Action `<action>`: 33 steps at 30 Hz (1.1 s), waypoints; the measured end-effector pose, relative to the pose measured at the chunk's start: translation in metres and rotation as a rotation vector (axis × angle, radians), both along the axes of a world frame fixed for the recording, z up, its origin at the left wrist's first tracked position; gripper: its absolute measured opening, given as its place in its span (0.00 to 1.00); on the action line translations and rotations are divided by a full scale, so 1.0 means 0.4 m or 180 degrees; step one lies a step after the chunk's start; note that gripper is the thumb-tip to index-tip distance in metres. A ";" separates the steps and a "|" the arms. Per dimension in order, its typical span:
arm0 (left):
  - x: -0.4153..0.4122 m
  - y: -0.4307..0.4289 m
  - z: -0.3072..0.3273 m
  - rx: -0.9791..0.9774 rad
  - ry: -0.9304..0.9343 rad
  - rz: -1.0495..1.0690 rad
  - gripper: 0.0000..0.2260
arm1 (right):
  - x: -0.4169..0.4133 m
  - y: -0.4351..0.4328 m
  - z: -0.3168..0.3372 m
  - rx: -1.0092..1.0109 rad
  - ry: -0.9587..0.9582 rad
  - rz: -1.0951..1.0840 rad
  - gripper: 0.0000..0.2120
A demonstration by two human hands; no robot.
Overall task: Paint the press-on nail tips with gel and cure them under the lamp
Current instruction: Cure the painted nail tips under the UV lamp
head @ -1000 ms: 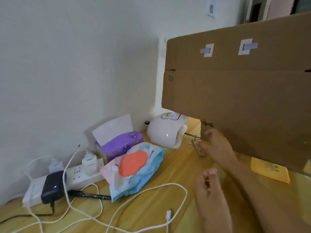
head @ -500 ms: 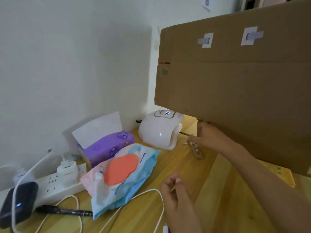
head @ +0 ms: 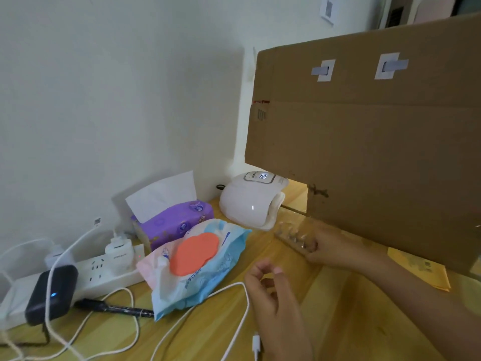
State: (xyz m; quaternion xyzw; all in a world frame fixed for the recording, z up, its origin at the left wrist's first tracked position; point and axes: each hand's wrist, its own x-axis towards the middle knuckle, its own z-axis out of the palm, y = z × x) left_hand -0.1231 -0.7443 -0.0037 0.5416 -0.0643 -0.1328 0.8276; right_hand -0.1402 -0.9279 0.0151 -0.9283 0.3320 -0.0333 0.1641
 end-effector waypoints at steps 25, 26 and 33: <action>0.020 0.002 0.023 0.0059 0.0222 0.0045 0.09 | 0.290 -0.145 -0.037 -0.0045 -0.1085 -0.0065 0.09; 0.020 0.004 0.024 0.0045 0.0226 0.0040 0.09 | 0.289 -0.142 -0.040 -0.0017 -0.1147 0.0001 0.11; 0.012 -0.001 0.007 0.0051 0.0360 0.0104 0.08 | 0.297 -0.135 -0.054 0.0085 -0.1434 0.0020 0.11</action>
